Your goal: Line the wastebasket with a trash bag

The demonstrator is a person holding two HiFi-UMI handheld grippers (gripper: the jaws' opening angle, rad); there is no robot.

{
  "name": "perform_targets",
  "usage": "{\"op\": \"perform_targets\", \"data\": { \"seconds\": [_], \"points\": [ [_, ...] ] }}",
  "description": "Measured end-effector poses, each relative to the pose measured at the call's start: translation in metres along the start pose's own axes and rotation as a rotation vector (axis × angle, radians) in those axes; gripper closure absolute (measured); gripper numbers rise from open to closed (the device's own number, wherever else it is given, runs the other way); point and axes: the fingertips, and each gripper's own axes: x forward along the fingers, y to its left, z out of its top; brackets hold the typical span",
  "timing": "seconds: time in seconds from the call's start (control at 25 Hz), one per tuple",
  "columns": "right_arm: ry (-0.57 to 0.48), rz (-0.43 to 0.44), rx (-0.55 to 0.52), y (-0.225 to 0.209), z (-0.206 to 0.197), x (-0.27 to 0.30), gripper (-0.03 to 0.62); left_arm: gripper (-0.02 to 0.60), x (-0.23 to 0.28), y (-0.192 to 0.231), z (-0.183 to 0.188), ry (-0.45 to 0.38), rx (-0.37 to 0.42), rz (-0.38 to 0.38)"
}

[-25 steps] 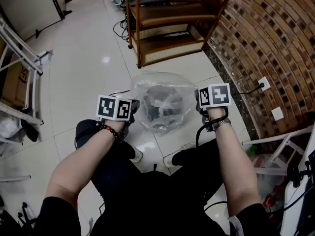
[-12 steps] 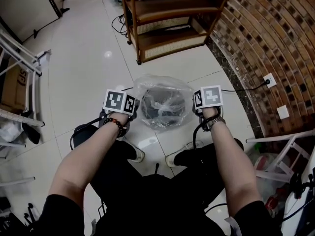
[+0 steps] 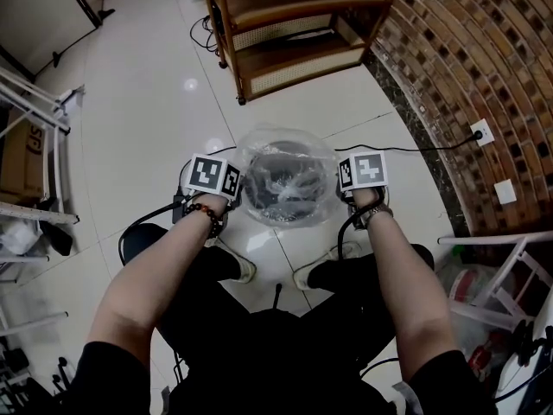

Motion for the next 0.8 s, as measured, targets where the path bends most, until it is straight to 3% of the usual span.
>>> {"op": "perform_targets", "data": {
  "seconds": [0.36,0.56,0.8],
  "points": [
    [0.024,0.021,0.019,-0.003,-0.01,0.022,0.585,0.574,0.015,0.0,-0.005,0.06,0.013,-0.007],
    [0.009,-0.015,0.015,-0.013,-0.009,0.015,0.585,0.574,0.02,-0.01,-0.002,0.066,0.032,-0.031],
    [0.003,-0.032,-0.021,-0.013,-0.005,0.014,0.585,0.574,0.023,-0.001,-0.009,0.072,0.023,-0.007]
  ]
}}
